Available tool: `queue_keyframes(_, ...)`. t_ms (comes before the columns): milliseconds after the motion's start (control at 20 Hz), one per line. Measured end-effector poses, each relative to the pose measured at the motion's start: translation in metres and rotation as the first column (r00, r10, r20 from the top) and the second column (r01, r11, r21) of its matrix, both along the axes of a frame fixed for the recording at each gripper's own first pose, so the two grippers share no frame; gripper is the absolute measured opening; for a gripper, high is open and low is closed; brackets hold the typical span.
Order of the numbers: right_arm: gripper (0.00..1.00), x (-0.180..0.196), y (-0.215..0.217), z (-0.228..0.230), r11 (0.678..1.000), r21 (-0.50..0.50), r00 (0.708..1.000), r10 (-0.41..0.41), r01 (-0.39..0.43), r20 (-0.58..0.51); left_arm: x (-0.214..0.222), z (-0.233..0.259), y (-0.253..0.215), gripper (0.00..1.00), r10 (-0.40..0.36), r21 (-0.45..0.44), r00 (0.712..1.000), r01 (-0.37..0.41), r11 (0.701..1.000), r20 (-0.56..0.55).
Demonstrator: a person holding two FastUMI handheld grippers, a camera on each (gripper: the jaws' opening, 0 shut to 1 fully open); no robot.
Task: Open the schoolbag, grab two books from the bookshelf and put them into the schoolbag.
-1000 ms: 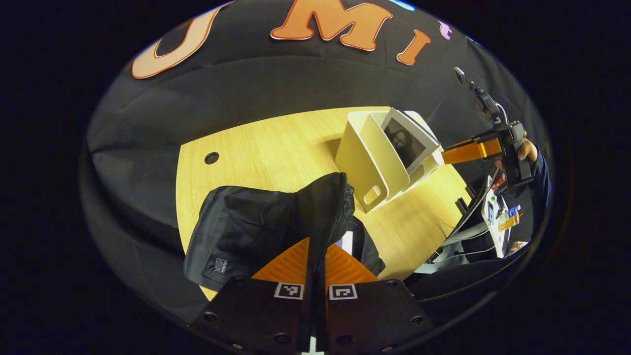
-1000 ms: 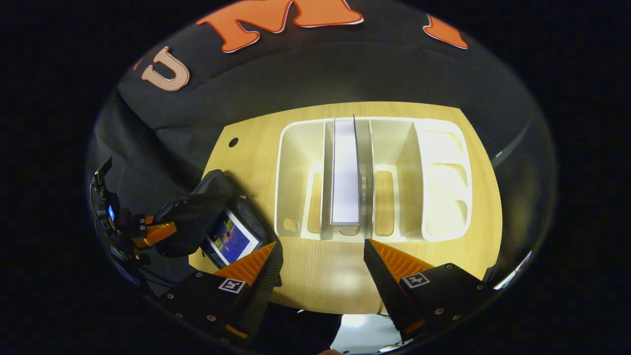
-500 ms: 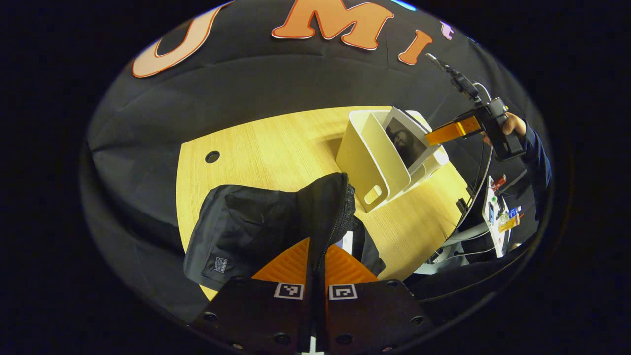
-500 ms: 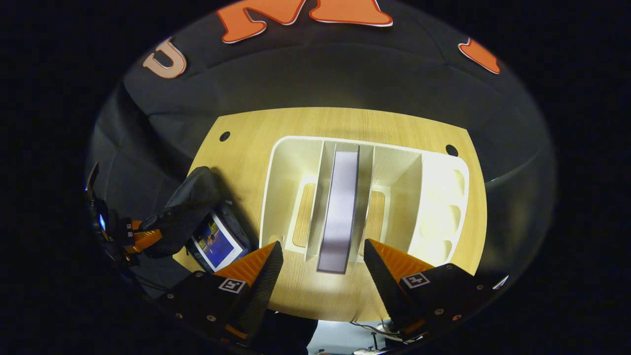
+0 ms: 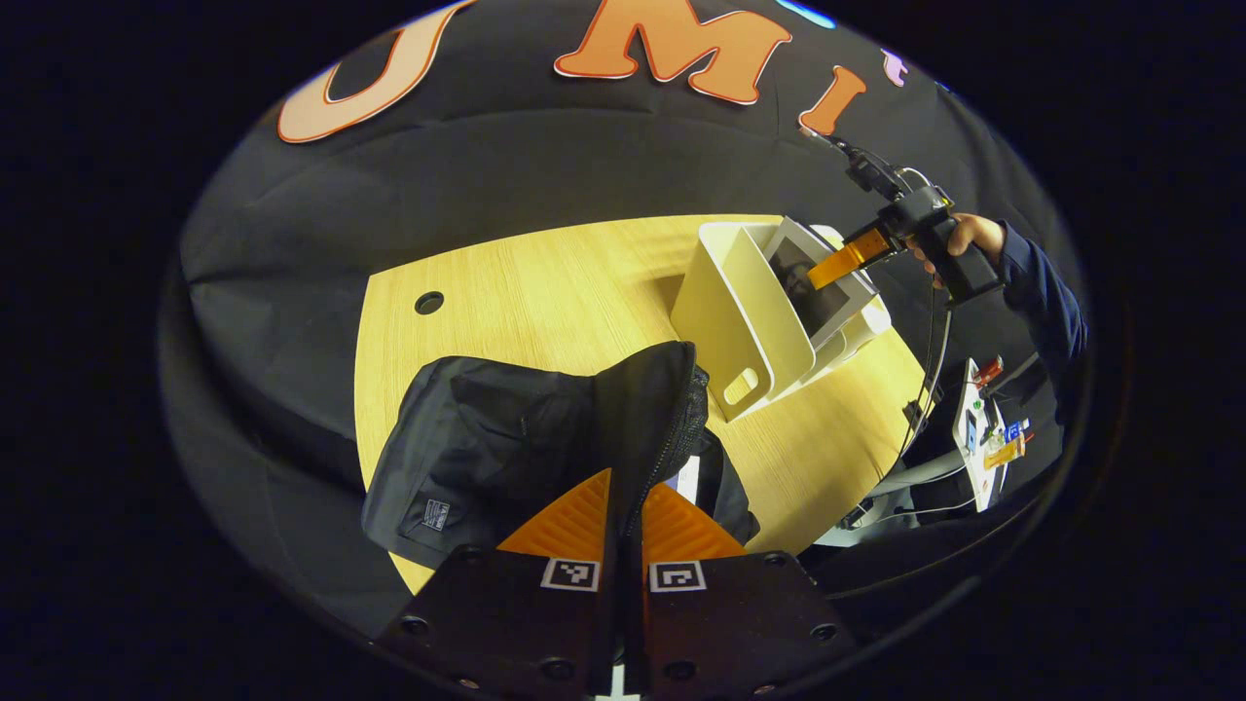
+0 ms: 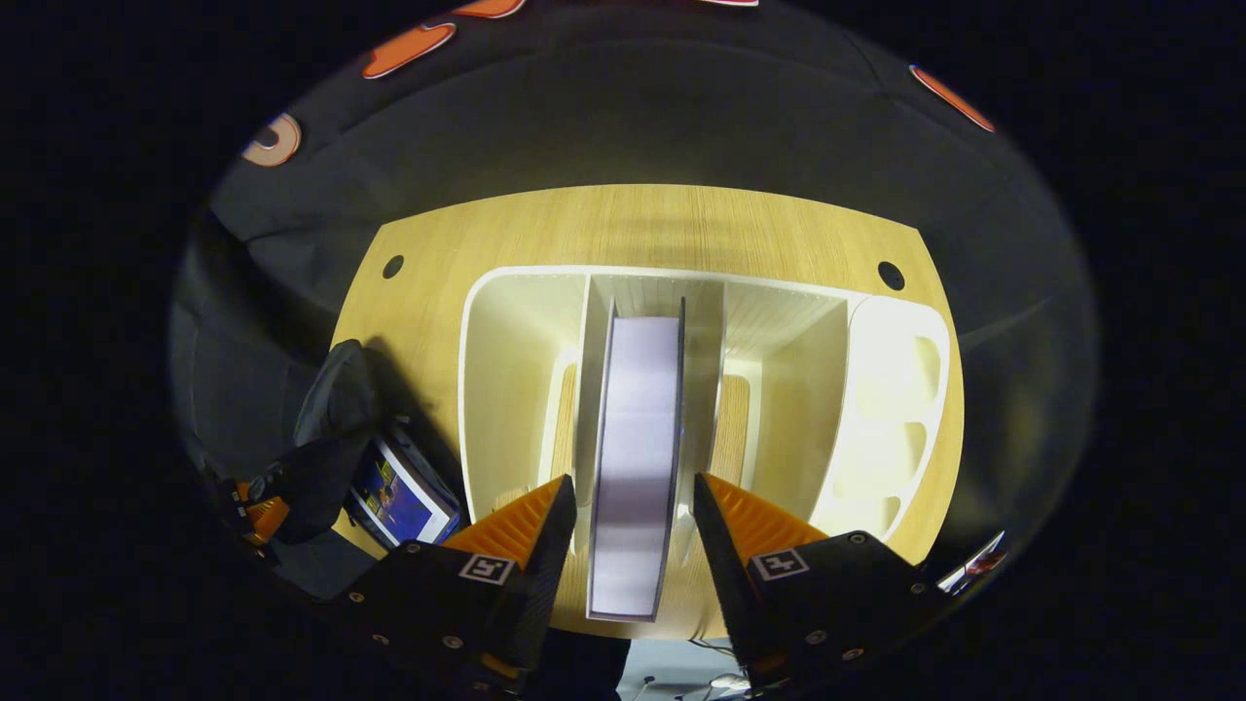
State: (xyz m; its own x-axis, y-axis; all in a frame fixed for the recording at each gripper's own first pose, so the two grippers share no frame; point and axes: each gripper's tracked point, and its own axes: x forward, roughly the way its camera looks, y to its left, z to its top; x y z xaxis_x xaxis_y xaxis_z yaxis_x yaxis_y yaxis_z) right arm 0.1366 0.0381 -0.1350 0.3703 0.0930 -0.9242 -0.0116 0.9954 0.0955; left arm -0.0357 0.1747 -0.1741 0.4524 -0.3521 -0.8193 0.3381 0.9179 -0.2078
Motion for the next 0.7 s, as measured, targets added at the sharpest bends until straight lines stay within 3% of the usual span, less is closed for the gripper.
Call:
queue_keyframes(150,0.4,0.0,0.003,-0.006,0.999,0.002,0.999,-0.033,0.033,-0.019,0.0,0.0,-0.001,0.05,-0.004,0.001,1.0,0.004,1.0,0.003)
queue_keyframes(700,0.32,-0.042,0.004,0.02,0.999,-0.009,0.999,-0.037,0.037,-0.006,-0.006,0.0,0.001,0.05,-0.026,-0.012,0.999,0.026,1.0,0.021)
